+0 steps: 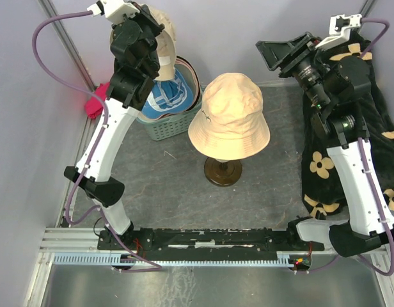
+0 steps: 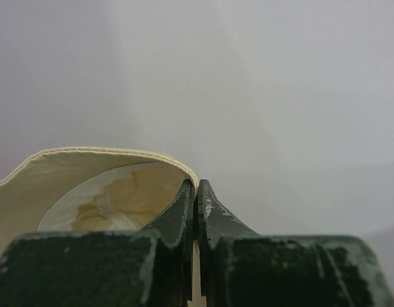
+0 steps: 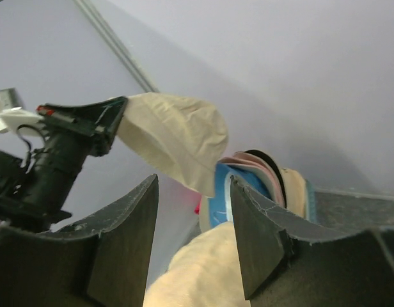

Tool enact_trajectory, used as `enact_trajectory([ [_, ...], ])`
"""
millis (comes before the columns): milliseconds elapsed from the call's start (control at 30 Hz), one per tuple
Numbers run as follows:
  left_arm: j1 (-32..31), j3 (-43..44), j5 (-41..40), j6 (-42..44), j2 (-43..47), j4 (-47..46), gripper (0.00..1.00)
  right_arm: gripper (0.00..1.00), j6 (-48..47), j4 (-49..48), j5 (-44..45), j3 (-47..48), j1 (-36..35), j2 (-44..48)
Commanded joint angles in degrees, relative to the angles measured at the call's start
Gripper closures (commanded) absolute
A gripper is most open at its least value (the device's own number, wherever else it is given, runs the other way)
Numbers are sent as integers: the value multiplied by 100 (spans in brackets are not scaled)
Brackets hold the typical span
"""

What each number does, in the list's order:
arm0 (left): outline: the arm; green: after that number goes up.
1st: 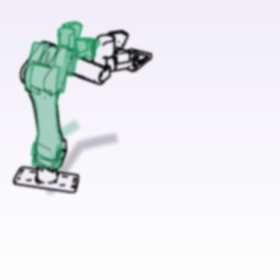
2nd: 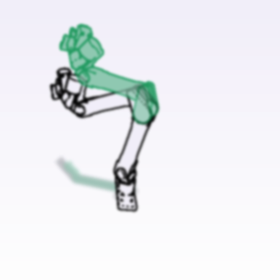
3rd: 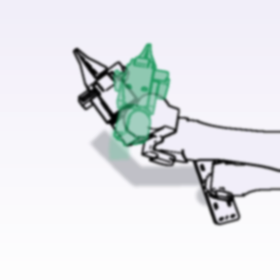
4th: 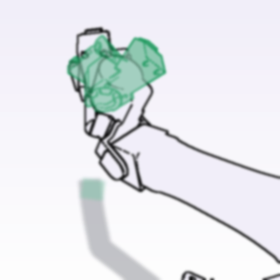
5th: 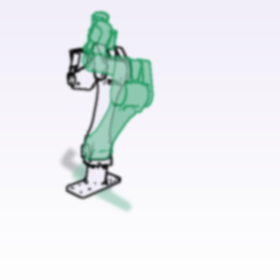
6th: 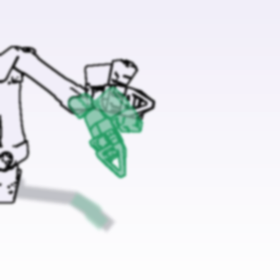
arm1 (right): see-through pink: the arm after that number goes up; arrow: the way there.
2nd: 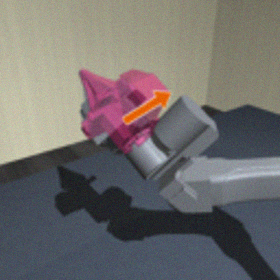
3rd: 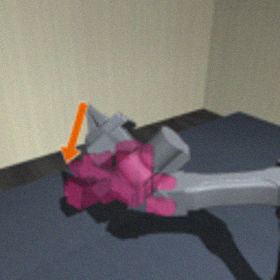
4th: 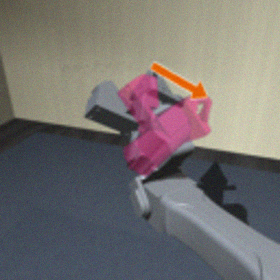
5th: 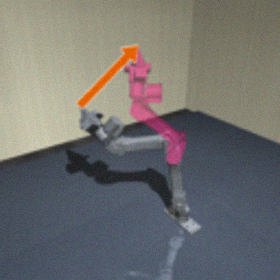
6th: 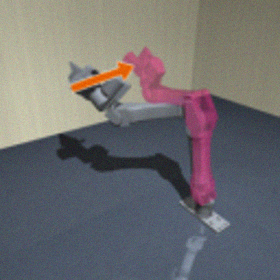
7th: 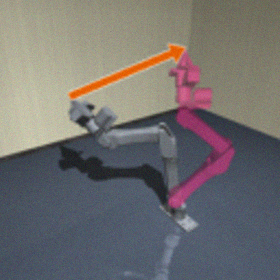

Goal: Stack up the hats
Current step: Pick up the hat from the bin, then stack the hat on the hat.

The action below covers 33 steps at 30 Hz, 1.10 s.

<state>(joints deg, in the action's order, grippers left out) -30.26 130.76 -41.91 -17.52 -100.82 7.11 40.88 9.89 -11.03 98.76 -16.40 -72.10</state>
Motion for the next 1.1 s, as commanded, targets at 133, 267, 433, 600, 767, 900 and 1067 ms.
enact_trajectory([
  [133, -56, 835, 504, -393, -437, -463, 97, 43, 1504, -1285, -513, 48, -320, -315],
  [267, -76, 925, 653, -529, -567, -666, 97, 42, 2518, -1942, -461, -173, -449, -521],
  [433, -132, 920, 855, -653, -670, -964, 97, 41, 3269, -2366, -311, -182, -738, -834],
  [600, -217, 925, 1160, -742, -774, -1348, 97, 39, 3554, -2480, -275, 50, -947, -1222],
  [767, -258, 932, 1440, -1016, -905, -1649, 97, 38, 3986, -2628, -222, 130, -952, -1460],
  [900, -336, 934, 1607, -1100, -1020, -1951, 97, 37, 4439, -2685, -105, 223, -958, -1595],
  [1067, -399, 965, 1753, -1228, -1139, -2307, 97, 35, 4855, -2694, -34, 432, -957, -1747],
])
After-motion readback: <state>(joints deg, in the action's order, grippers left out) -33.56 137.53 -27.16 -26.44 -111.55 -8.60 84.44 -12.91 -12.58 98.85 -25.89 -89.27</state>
